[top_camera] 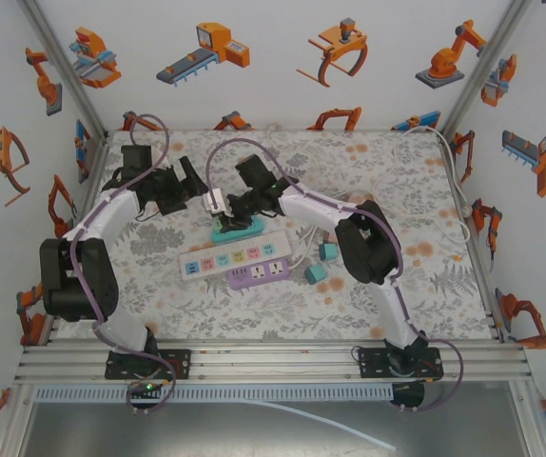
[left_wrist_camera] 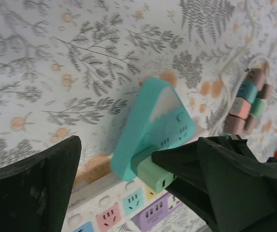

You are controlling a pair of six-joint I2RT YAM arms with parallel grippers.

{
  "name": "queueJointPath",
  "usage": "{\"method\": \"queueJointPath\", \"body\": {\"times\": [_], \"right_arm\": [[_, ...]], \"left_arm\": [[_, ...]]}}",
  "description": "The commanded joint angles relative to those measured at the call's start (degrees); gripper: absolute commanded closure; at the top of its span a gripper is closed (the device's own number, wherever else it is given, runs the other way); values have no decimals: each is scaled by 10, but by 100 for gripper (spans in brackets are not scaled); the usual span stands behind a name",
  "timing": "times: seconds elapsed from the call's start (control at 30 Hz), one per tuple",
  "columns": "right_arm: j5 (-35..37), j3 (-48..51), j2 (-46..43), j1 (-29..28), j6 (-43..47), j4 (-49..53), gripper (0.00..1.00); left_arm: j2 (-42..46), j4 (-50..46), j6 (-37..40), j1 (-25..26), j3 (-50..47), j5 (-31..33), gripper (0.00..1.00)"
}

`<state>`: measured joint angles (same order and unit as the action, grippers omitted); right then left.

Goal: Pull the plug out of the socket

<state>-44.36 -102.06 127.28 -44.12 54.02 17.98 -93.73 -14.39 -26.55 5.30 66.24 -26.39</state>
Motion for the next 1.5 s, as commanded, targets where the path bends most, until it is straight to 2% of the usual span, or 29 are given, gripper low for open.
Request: {"method": "queueJointPath", "body": {"times": [0.0, 0.1, 0.17, 0.3, 0.4, 0.5, 0.67, 0.8, 0.9, 1.0, 1.1, 1.2, 1.37, 1.43, 1.47], "right_arm": [[-27, -24, -35, 5, 29, 20, 73], [-37, -20, -53, 9, 32, 20, 73], [-38, -12, -67, 10, 32, 12, 74], [-41, 9, -91, 14, 11, -35, 74], [-46, 24, -105, 17, -26, -97, 74], [-54, 32, -115, 18, -65, -149, 74], [-53, 26, -118, 19, -72, -156, 75], [-42, 18, -116, 21, -79, -160, 75], [-35, 12, -112, 23, -86, -165, 76], [-36, 7, -110, 25, -110, -179, 76], [-49, 6, -111, 31, -172, -217, 76], [-52, 12, -115, 35, -202, -240, 76], [-42, 27, -130, 40, -205, -248, 77], [-39, 33, -138, 43, -205, -252, 77], [-37, 36, -141, 45, -206, -253, 77]], "left_arm": [[-18, 52, -34, 0, -13, -104, 3], [-31, 94, -67, 1, -16, -174, 3], [-38, 119, -88, 2, -19, -198, 3], [-57, 112, -100, 7, -12, -220, 3], [-63, 92, -100, 8, -7, -208, 1], [-63, 98, -106, 8, -8, -210, 14], [-63, 137, -127, 8, -14, -237, 34], [-64, 159, -139, 8, -23, -264, 45], [-66, 159, -138, 9, -26, -272, 48], [-67, 135, -105, 9, -22, -271, 48], [-69, 52, -32, 11, -3, -248, 48], [-69, -6, 23, 12, 11, -235, 56], [-63, -43, 68, 12, 19, -214, 63], [-63, -71, 90, 12, 27, -186, 72], [-63, -85, 102, 12, 31, -173, 73]]}}
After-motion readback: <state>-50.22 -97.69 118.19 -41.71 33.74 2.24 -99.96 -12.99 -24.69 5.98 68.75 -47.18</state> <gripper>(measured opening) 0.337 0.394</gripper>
